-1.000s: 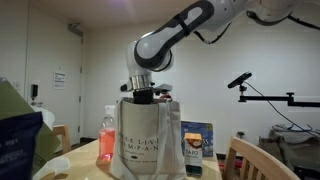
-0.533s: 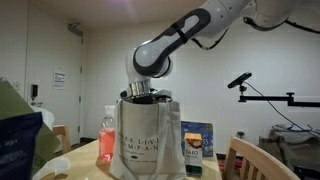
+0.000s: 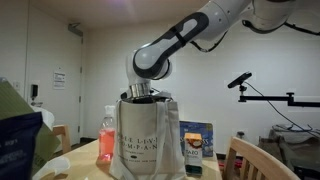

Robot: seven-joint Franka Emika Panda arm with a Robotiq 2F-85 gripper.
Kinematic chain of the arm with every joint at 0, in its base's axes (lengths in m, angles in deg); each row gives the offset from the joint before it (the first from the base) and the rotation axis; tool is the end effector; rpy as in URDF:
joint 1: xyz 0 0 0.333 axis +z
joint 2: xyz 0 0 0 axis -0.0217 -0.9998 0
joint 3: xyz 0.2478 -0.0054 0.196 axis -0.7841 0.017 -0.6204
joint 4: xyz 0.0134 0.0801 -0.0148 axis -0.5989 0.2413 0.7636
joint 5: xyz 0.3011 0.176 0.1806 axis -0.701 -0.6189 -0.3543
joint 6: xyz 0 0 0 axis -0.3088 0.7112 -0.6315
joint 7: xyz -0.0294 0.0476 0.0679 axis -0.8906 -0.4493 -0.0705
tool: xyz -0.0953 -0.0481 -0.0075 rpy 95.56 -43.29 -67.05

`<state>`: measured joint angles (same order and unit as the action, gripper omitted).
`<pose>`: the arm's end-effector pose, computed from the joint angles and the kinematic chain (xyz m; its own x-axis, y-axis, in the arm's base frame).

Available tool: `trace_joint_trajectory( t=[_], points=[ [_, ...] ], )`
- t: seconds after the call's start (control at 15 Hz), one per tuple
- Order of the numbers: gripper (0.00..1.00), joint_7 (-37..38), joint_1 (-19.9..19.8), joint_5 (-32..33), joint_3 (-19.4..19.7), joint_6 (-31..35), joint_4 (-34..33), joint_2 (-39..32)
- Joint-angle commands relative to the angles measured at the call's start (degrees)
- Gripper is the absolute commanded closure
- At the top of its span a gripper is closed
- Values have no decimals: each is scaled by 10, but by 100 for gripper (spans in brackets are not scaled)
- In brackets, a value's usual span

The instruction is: Unpack the objects from the carrier bag to the table

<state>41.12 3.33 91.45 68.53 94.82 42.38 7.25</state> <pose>0.6957 0.1014 0.2157 0.5202 0.8427 -0.1388 0.8377 -0.5351 -0.1093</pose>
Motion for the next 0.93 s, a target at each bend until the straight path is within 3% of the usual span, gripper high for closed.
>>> trace_joint_trajectory(
  t=[0.0, 0.87],
  points=[
    [0, -11, -6, -8, -3, -9, -22, -19],
    [0, -12, -28, -55, -9, -7, -12, -23]
  ],
)
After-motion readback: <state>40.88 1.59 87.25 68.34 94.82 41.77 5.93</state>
